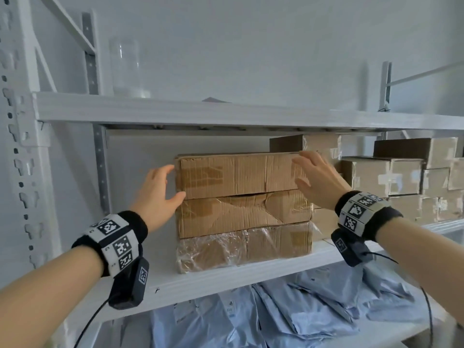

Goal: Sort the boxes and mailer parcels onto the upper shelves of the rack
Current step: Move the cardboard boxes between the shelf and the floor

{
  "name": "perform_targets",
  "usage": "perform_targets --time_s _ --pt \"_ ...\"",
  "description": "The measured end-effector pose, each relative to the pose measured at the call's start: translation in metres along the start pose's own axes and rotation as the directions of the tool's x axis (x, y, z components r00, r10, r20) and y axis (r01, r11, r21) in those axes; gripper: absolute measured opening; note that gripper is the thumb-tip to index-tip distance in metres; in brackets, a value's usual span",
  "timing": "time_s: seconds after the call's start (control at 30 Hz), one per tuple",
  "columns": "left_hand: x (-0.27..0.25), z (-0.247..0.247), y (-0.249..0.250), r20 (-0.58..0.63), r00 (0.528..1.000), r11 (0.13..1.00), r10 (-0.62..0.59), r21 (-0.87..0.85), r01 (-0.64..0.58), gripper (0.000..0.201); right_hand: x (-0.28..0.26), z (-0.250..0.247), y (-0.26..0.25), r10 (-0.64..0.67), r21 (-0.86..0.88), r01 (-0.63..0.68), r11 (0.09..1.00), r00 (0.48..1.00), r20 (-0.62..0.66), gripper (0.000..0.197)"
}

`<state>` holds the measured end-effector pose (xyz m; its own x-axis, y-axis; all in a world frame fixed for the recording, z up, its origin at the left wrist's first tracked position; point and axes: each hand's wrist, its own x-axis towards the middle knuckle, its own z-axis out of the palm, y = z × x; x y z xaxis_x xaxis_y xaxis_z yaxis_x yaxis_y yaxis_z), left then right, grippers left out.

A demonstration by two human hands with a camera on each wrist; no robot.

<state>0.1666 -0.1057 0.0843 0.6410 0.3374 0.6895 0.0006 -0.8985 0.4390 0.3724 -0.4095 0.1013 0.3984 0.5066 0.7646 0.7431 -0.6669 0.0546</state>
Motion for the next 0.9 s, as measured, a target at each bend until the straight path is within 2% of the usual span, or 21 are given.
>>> perform_targets --time_s 0.07,0.13,0.23,0.3,0.4,0.57,0.63,0.7,0.8,0.9 --pt "0.011 0.008 0.004 -0.059 0.996 0.998 -0.06 -0.016 0.059 0.069 0.01 0.002 0.025 0.107 0.046 -0.105 0.993 0.992 -0.06 0.05" --pt "0.019 0.016 0.008 -0.088 0.988 0.991 -0.126 -0.047 0.122 0.07 0.019 0.005 0.046 0.245 0.162 -0.231 0.959 0.967 -0.074 0.052" --pt "0.026 0.027 0.015 -0.09 0.973 0.974 -0.212 -0.102 0.203 0.067 0.03 0.012 0.069 0.425 0.343 -0.402 0.849 0.905 0.008 0.053" --pt "0.029 0.033 0.021 -0.077 0.965 0.956 -0.25 -0.177 0.234 0.057 0.037 0.015 0.079 0.476 0.424 -0.45 0.786 0.878 0.05 0.05" --pt "0.035 0.038 0.028 -0.018 0.95 0.904 -0.311 -0.313 0.291 0.049 0.044 0.019 0.084 0.476 0.516 -0.454 0.726 0.874 0.099 0.04" --pt "0.041 0.044 0.03 0.017 0.888 0.794 -0.459 -0.441 0.418 0.062 0.049 0.027 0.079 0.474 0.643 -0.471 0.604 0.861 0.185 0.038" --pt "0.042 0.043 0.028 0.018 0.863 0.722 -0.505 -0.539 0.434 0.057 0.049 0.027 0.076 0.464 0.697 -0.447 0.561 0.867 0.183 0.04" --pt "0.043 0.035 0.024 -0.015 0.826 0.643 -0.563 -0.636 0.427 0.05 0.046 0.026 0.072 0.43 0.752 -0.401 0.524 0.886 0.173 0.042" --pt "0.043 0.018 0.014 -0.061 0.775 0.582 -0.629 -0.698 0.418 0.055 0.04 0.021 0.064 0.349 0.822 -0.347 0.452 0.917 0.195 0.04" --pt "0.043 0.007 0.004 -0.082 0.722 0.52 -0.687 -0.749 0.41 0.05 0.036 0.015 0.058 0.223 0.842 -0.314 0.439 0.946 0.237 0.038"
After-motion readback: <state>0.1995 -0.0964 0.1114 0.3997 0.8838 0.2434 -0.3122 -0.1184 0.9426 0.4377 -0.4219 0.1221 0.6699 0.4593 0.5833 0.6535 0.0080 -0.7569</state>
